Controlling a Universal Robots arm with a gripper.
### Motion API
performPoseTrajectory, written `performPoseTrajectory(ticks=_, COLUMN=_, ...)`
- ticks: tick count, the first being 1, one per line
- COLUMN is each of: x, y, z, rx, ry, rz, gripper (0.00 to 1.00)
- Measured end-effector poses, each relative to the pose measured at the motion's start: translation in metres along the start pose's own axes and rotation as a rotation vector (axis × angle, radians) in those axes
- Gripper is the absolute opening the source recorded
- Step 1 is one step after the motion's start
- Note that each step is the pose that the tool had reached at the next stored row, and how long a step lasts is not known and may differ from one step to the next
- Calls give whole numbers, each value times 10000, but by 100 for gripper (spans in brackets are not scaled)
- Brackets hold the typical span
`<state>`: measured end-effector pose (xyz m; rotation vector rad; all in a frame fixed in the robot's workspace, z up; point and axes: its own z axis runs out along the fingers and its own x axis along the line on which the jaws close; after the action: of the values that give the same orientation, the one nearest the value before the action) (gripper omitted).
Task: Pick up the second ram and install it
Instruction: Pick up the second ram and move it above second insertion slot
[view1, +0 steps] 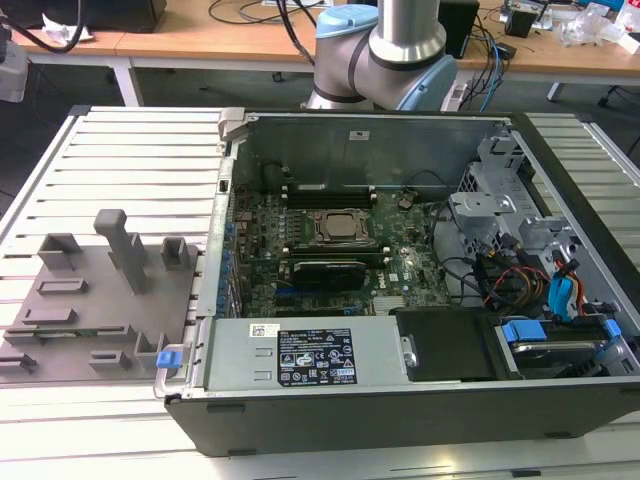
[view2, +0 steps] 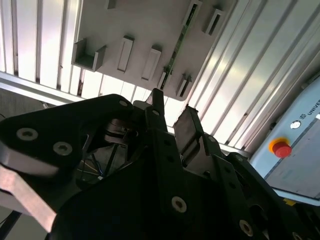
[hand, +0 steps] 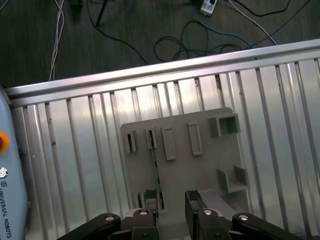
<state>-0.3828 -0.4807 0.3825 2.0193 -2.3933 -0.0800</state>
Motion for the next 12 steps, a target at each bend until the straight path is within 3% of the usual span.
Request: performPoseTrajectory(ticks=12, x=3, y=-4, z=97, rx=0, ry=0, rz=0, gripper=36)
